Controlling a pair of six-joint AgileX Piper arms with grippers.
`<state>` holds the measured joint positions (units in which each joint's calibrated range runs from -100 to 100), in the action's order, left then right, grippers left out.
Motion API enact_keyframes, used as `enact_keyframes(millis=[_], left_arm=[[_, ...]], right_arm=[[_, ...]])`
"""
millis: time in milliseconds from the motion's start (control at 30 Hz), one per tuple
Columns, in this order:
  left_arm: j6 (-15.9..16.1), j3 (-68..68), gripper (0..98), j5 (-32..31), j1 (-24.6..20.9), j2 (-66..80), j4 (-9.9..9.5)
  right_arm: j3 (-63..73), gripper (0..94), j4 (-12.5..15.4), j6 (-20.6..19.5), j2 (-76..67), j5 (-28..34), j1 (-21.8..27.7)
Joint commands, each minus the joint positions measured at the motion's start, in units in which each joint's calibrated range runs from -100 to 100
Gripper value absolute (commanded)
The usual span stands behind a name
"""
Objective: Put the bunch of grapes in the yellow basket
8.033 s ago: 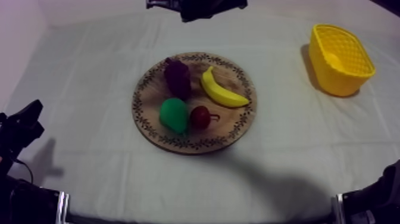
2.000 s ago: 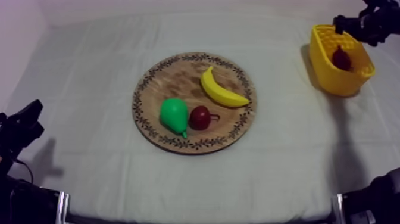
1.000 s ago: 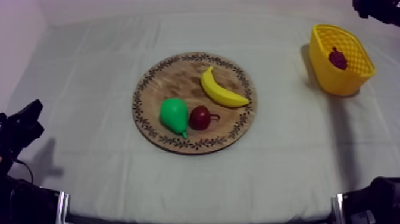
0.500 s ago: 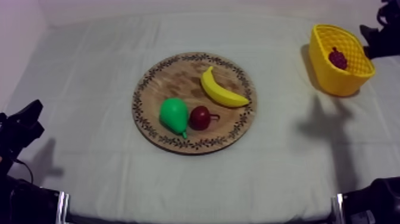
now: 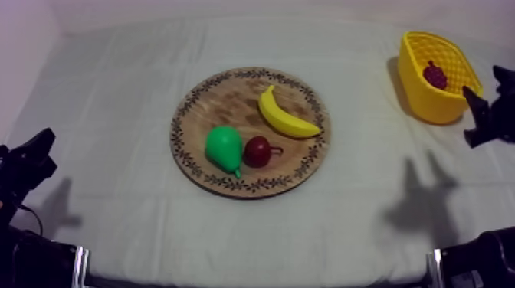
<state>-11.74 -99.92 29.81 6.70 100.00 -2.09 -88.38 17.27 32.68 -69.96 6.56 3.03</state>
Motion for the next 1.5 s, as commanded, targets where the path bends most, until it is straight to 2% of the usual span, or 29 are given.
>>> enact_keyframes(millis=[0,67,100,233,367,533,633,800,900,1200,1467], left_arm=[[0.0,0.0,0.1,0.0,0.0,0.0,0.02],[0.0,0.0,0.1,0.0,0.0,0.0,0.02],[0.0,0.0,0.1,0.0,0.0,0.0,0.02],[0.0,0.0,0.1,0.0,0.0,0.0,0.02],[0.0,0.0,0.1,0.0,-0.1,0.0,0.02],[0.0,0.0,0.1,0.0,-0.1,0.0,0.02],[0.0,0.0,0.1,0.0,-0.1,0.0,0.02],[0.0,0.0,0.1,0.0,-0.1,0.0,0.02],[0.0,0.0,0.1,0.0,-0.1,0.0,0.02],[0.0,0.0,0.1,0.0,-0.1,0.0,0.02],[0.0,0.0,0.1,0.0,-0.1,0.0,0.02]], right_arm=[[-4.0,45.1,2.8,3.7,-4.5,0.3,-0.1],[-6.2,43.7,3.6,4.8,-7.3,2.0,0.0],[-6.9,43.1,3.2,4.3,-8.5,2.9,0.0],[-10.1,38.9,-4.8,-4.1,-12.8,6.2,-0.2],[-11.2,31.9,-9.0,-9.4,-16.8,12.4,-0.4],[-11.6,9.8,-13.9,-17.4,-21.6,20.2,-1.4],[-11.6,3.8,-15.5,-21.6,-24.2,25.4,-2.1],[-11.6,1.2,-16.2,-26.2,-25.5,28.8,-2.6],[-11.6,1.1,-16.3,-26.2,-25.6,30.3,-2.7],[-11.6,0.7,-16.4,-21.8,-25.7,31.1,-2.9],[-11.6,0.6,-16.4,-21.3,-25.7,31.1,-2.9]])
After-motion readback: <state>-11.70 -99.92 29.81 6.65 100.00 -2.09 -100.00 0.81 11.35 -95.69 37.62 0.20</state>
